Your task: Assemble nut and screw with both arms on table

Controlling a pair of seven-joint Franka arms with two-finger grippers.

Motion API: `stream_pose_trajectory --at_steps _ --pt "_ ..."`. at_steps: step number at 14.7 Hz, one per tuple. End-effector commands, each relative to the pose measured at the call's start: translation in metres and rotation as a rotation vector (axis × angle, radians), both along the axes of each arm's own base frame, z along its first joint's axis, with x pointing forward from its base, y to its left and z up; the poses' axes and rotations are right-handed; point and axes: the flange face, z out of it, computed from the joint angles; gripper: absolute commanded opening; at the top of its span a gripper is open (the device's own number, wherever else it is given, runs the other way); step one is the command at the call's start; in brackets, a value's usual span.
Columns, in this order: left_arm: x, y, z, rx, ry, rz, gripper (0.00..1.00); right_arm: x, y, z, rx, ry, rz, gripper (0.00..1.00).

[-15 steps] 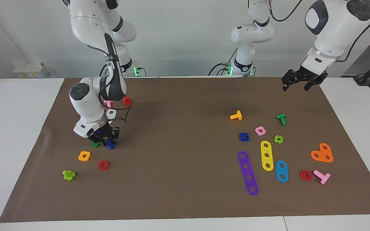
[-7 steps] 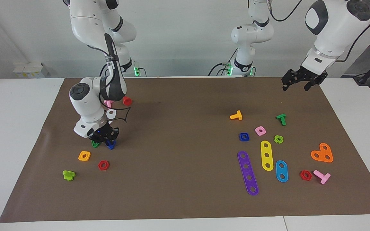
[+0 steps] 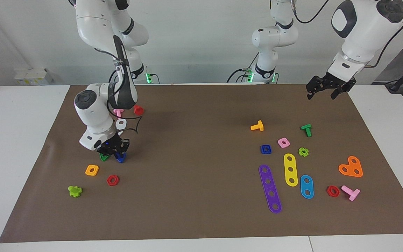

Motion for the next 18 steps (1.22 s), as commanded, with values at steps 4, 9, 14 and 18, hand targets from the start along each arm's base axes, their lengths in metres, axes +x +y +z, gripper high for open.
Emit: stream_pose_trajectory --at_steps 4,9,14,18 --pt "-0.007 -0.001 0.003 -0.010 -0.028 -0.012 1.00 0.019 0.118 0.076 0.059 -0.056 -0.165 0.00" --pt "0.003 -0.004 0.006 -0.011 -0.100 -0.010 1.00 0.008 0.271 0.085 0.070 -0.109 -0.242 0.00" --pt "0.005 -0.009 0.003 -0.011 -0.112 -0.008 1.00 -0.017 0.347 0.039 0.058 -0.110 -0.237 0.00" --pt "0.000 -0.030 -0.004 -0.013 -0.063 -0.049 1.00 -0.040 0.394 -0.004 0.010 -0.132 -0.278 0.00"
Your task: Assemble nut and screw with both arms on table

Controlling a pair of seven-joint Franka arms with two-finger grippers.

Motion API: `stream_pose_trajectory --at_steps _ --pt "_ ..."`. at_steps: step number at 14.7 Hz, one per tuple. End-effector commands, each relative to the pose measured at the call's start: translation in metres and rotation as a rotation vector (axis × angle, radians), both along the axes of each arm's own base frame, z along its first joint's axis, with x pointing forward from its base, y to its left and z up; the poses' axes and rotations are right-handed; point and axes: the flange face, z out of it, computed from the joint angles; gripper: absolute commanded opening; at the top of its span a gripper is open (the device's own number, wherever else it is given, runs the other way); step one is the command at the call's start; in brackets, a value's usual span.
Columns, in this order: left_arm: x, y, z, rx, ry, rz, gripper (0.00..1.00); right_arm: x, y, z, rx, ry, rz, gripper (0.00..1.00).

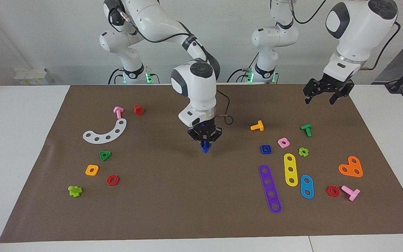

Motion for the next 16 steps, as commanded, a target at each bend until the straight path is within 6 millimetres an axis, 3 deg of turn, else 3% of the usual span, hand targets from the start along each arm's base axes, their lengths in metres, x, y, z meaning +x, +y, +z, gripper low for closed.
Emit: stream_pose_trajectory --at_steps 1,5,8,12,13,14,16 --pt "-0.008 -0.008 -0.007 -0.009 0.029 -0.009 0.99 -0.010 0.036 -0.020 0.012 -0.036 -0.020 0.00" --pt "0.004 -0.023 -0.033 -0.011 0.065 -0.036 0.99 -0.015 0.053 -0.044 0.034 -0.053 -0.024 0.00" --pt "0.018 -0.028 -0.056 -0.029 0.076 -0.001 0.99 -0.022 0.053 -0.056 0.026 -0.046 -0.014 0.00" --pt "0.037 -0.059 -0.099 -0.034 0.073 0.039 0.98 -0.028 0.048 -0.072 -0.012 -0.039 0.004 0.00" --pt "0.039 -0.064 -0.106 -0.037 0.060 0.050 0.98 -0.029 0.047 -0.073 -0.019 -0.041 0.007 0.37" --pt "0.037 -0.064 -0.114 -0.038 0.052 0.051 0.98 -0.029 0.047 -0.072 -0.019 -0.043 0.007 0.99" --pt "0.038 -0.063 -0.120 -0.040 0.037 0.052 0.98 -0.028 0.047 -0.071 -0.018 -0.043 0.003 1.00"
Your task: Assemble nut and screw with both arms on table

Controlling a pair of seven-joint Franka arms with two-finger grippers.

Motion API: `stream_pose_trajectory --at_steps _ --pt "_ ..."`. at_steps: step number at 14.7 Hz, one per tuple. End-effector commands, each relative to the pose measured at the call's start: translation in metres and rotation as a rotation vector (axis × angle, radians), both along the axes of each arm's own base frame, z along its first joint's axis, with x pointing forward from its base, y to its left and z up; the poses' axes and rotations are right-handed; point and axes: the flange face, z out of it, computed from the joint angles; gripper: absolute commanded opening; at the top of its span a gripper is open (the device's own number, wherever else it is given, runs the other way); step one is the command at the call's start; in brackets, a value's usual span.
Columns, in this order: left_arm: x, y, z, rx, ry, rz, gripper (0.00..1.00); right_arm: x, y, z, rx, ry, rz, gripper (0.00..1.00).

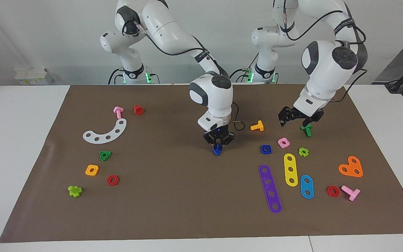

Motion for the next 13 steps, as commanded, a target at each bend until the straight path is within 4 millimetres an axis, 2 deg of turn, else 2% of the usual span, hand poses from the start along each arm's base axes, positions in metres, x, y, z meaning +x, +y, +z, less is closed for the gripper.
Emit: stream_pose_trajectory --at_steps 1,3,4,6,7,9,11,13 --pt "-0.004 0.001 -0.007 -0.014 -0.032 0.020 0.97 0.000 0.001 0.006 -0.005 -0.028 -0.013 1.00" --pt "-0.008 0.001 -0.028 -0.014 -0.042 0.022 0.95 0.004 -0.003 0.022 0.017 -0.038 -0.029 1.00" --pt "-0.012 -0.005 -0.041 -0.014 -0.044 0.017 0.93 0.011 -0.015 0.047 0.037 -0.055 -0.050 1.00" --pt "-0.011 -0.014 -0.065 -0.015 -0.036 0.026 0.92 0.027 -0.055 0.094 0.036 -0.059 -0.108 1.00" --pt "-0.010 -0.015 -0.066 -0.016 -0.037 0.027 0.92 0.032 -0.075 0.116 0.036 -0.060 -0.134 1.00" --pt "-0.008 -0.016 -0.078 -0.014 -0.022 0.042 0.89 0.044 -0.119 0.148 0.024 -0.056 -0.170 1.00" --pt "-0.005 -0.032 -0.099 -0.018 -0.025 0.054 0.88 0.050 -0.160 0.174 -0.012 -0.033 -0.140 1.00" --pt "-0.003 -0.037 -0.121 -0.018 -0.015 0.085 0.85 0.050 -0.197 0.197 -0.032 -0.003 -0.119 1.00"
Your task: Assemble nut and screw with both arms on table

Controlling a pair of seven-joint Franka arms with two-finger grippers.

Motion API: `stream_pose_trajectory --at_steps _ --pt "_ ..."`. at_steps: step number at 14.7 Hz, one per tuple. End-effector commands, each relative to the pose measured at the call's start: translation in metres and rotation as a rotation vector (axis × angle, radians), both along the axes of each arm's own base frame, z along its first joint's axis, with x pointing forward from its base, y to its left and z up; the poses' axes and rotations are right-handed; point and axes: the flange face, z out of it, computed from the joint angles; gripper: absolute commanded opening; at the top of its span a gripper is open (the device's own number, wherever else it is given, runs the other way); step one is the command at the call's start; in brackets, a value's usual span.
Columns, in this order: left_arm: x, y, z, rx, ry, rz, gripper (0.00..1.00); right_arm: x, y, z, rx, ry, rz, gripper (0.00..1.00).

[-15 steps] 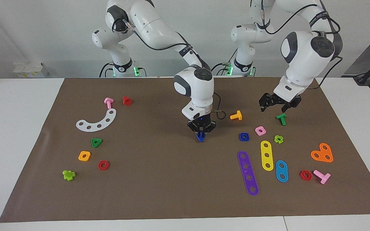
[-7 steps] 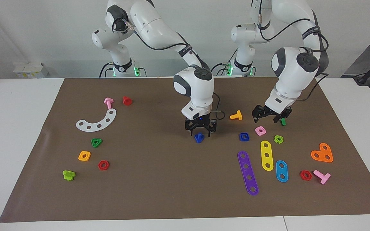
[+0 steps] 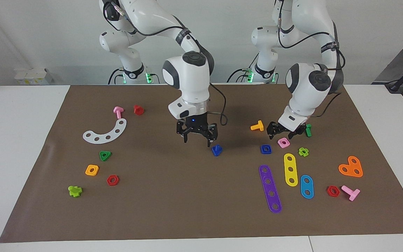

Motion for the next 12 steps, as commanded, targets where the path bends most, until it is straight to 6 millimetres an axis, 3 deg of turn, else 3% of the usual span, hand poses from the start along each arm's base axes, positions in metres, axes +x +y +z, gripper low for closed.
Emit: stream_pose_trajectory --at_steps 1,6,12 --pt "0.001 -0.015 -0.026 -0.011 -0.004 0.036 0.84 -0.010 -0.047 0.025 0.003 0.055 0.044 1.00" --pt "0.003 -0.015 -0.049 -0.015 -0.020 0.056 0.77 -0.043 -0.141 0.054 0.010 0.185 0.125 1.00" --pt "-0.005 -0.016 -0.062 -0.013 -0.014 0.049 0.66 -0.058 -0.241 0.068 -0.003 0.298 0.197 1.00"
